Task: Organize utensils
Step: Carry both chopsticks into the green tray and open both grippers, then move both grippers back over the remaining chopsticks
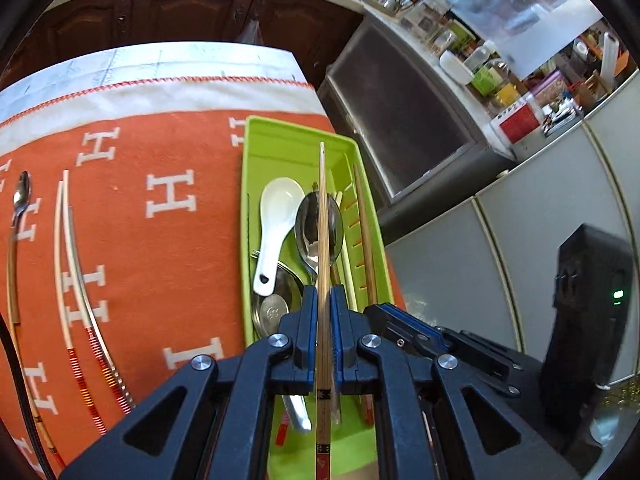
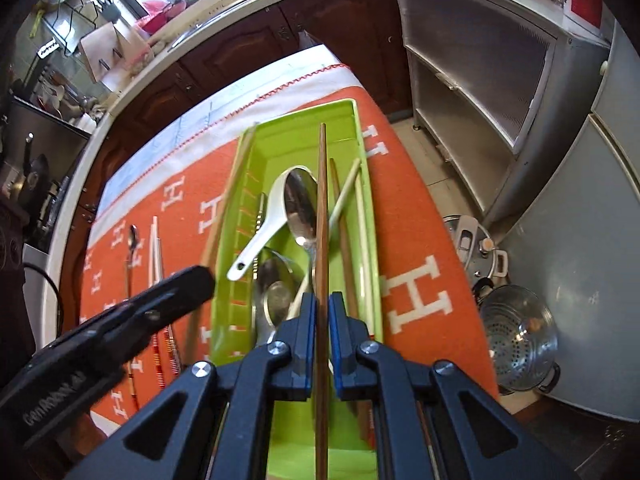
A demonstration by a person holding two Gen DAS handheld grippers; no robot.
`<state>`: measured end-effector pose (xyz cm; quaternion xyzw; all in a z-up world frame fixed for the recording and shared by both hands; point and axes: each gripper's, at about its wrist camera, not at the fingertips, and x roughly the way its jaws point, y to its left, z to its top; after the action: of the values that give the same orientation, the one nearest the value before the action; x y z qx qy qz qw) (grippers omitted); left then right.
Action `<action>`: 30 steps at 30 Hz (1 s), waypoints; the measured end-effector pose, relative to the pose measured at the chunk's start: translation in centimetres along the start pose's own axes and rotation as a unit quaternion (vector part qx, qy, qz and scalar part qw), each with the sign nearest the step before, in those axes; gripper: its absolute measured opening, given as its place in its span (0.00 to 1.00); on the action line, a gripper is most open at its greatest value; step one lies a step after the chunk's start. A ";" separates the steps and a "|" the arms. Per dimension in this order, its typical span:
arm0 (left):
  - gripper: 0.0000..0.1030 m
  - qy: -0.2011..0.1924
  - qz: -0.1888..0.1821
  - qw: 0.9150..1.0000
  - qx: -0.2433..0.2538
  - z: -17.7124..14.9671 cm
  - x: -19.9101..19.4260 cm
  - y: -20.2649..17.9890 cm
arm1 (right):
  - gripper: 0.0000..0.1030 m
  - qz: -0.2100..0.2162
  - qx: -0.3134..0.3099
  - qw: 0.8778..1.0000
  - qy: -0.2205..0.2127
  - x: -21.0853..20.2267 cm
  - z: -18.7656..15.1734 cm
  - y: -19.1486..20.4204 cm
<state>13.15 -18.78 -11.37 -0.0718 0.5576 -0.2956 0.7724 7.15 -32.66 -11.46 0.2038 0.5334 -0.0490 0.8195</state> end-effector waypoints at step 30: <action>0.63 -0.128 0.181 0.975 -0.033 -5.8 -14.5 11.1 | 0.07 0.049 -0.079 0.995 -0.026 -3.1 -2.5 8.2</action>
<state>9.12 -0.68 -6.53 -0.0322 0.4675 -0.1208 0.8751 6.13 -24.66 -7.29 0.1630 0.5037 0.0287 0.8479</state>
